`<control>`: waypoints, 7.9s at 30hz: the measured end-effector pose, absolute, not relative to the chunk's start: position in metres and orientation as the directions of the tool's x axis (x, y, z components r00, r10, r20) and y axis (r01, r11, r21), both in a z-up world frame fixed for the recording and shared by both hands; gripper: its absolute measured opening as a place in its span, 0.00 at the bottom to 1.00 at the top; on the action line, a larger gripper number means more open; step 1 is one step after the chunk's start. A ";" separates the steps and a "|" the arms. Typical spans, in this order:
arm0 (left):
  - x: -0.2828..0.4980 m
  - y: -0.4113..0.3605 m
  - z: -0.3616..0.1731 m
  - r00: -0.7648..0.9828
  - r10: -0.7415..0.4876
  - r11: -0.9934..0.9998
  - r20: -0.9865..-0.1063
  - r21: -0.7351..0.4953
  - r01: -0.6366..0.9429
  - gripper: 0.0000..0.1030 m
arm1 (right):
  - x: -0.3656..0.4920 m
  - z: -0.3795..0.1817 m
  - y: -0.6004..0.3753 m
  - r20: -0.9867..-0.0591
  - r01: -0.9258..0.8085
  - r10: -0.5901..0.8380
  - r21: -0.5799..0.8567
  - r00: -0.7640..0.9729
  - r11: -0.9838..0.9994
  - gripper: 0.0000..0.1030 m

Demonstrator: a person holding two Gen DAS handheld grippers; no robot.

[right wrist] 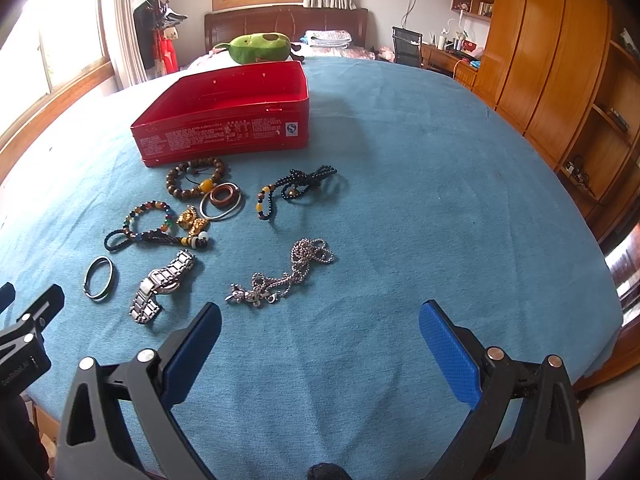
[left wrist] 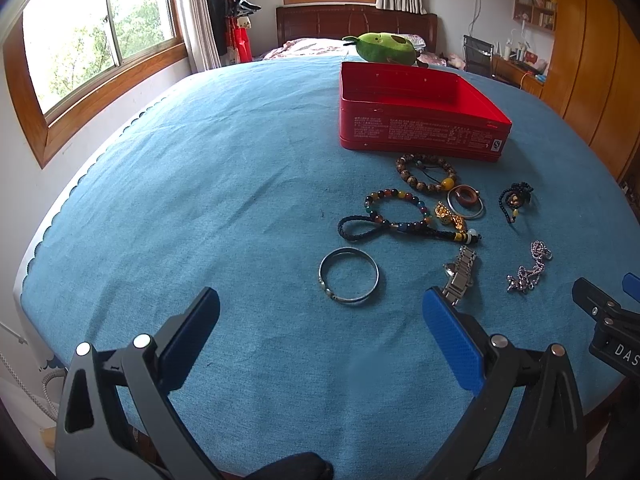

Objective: Organize jewelry

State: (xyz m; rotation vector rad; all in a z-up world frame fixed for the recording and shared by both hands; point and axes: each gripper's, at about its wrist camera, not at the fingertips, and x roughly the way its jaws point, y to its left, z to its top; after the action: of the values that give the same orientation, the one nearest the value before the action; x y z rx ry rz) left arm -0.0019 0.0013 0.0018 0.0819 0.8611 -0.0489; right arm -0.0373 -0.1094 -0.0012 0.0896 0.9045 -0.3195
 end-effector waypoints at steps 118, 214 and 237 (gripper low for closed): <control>0.102 0.020 -0.069 0.217 -0.246 0.968 -0.945 -0.230 0.096 0.01 | 0.034 -0.047 -0.178 -0.866 0.198 0.129 0.251 0.483 0.948 0.64; 0.141 -0.010 0.040 0.427 -0.398 0.913 -0.812 -0.305 0.271 0.02 | 0.103 0.107 -0.166 -0.697 -0.128 0.337 0.335 0.633 0.934 0.04; 0.349 -0.062 -0.007 0.402 -0.315 0.947 -0.860 -0.256 0.195 0.03 | 0.307 0.015 -0.177 -0.796 -0.023 0.266 0.303 0.543 0.953 0.04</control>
State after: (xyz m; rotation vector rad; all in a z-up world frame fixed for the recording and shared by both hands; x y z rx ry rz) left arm 0.3494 -0.0616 -0.0072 -0.1207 1.1114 -0.3234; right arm 0.3067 -0.1768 0.0146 0.2705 0.9844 0.1739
